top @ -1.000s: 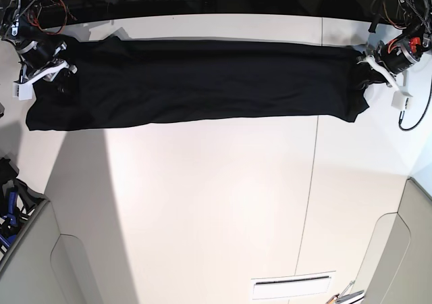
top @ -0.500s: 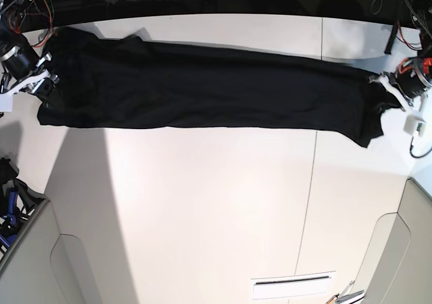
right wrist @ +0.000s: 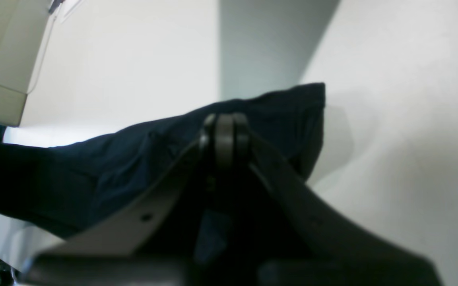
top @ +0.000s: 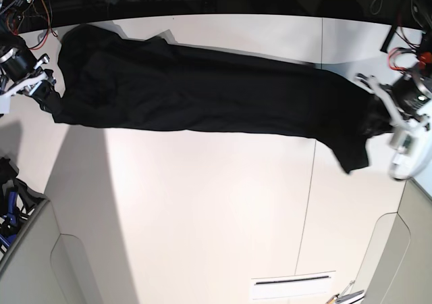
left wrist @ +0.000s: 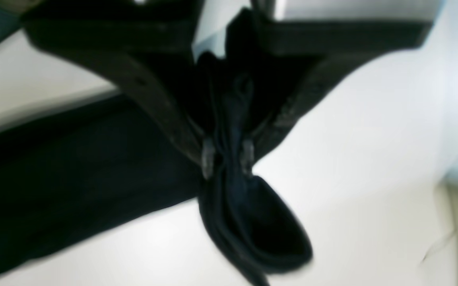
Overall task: Fold the T-shirt properly
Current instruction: 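Lift the strip end with the left gripper and fold it toward the right gripper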
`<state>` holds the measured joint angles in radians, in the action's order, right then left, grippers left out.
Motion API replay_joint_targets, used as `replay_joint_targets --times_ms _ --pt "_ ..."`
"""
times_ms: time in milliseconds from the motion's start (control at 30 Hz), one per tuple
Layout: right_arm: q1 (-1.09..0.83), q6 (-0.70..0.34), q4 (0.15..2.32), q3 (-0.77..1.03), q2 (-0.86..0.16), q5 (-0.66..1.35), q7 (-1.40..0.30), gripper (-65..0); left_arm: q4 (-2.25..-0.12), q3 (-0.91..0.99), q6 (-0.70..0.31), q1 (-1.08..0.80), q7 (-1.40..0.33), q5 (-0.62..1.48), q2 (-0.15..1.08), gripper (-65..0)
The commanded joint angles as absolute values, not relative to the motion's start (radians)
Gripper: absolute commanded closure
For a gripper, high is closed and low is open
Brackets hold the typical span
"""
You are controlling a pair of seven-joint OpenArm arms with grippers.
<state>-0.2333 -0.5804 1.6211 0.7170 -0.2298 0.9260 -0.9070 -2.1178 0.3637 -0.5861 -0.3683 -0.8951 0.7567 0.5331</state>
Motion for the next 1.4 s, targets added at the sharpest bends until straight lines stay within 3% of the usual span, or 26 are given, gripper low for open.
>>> replay_joint_targets --times_ms 0,167,367,700,767,933,1000,1067,1233,1367 --pt "-0.222 -0.591 1.638 0.723 -0.246 0.95 -0.89 0.0 -2.159 0.332 -0.587 -0.375 -0.875 0.769 0.53 0.0" --pt "-0.22 -0.591 1.638 0.723 -0.247 0.938 -0.891 0.0 -2.176 0.124 -0.582 -0.364 -0.852 0.696 0.413 0.0" --pt "-0.22 -0.59 1.637 0.723 -0.246 0.935 -0.893 0.0 -2.159 -0.063 -0.5 -0.349 -0.799 0.54 0.279 0.0" --pt "-0.22 -0.586 1.635 0.732 -0.247 0.896 -0.932 0.0 -2.003 -0.12 -0.498 -0.349 -0.762 0.505 0.154 0.0" --pt "-0.22 -0.587 1.635 0.739 -0.247 0.896 -0.932 0.0 -1.997 -0.12 -0.498 -0.349 -0.76 0.531 0.139 -6.9" --pt "-0.22 -0.585 1.634 0.763 -0.249 0.888 -0.932 -30.8 -1.997 -0.12 -0.499 -0.349 -0.759 0.603 0.127 -21.4" --pt "-0.22 -0.568 1.634 0.767 -0.252 0.855 -0.932 -37.2 -1.997 -0.12 -0.513 -0.349 -0.759 0.629 0.127 -25.9" --pt "-0.22 -0.561 1.626 0.766 -0.254 0.836 -0.933 -37.7 -1.997 -0.12 -0.513 -0.349 -0.759 0.661 0.127 -29.1" --pt "-0.22 -0.563 1.578 0.765 -0.255 0.834 -0.932 -37.7 -1.997 -0.12 -0.513 -0.349 -0.759 0.808 0.124 -29.2" --pt "-0.22 -0.583 1.499 0.765 -0.255 0.834 -0.932 -37.7 -1.997 -0.12 -0.514 -0.349 -0.76 0.81 0.091 -29.2"
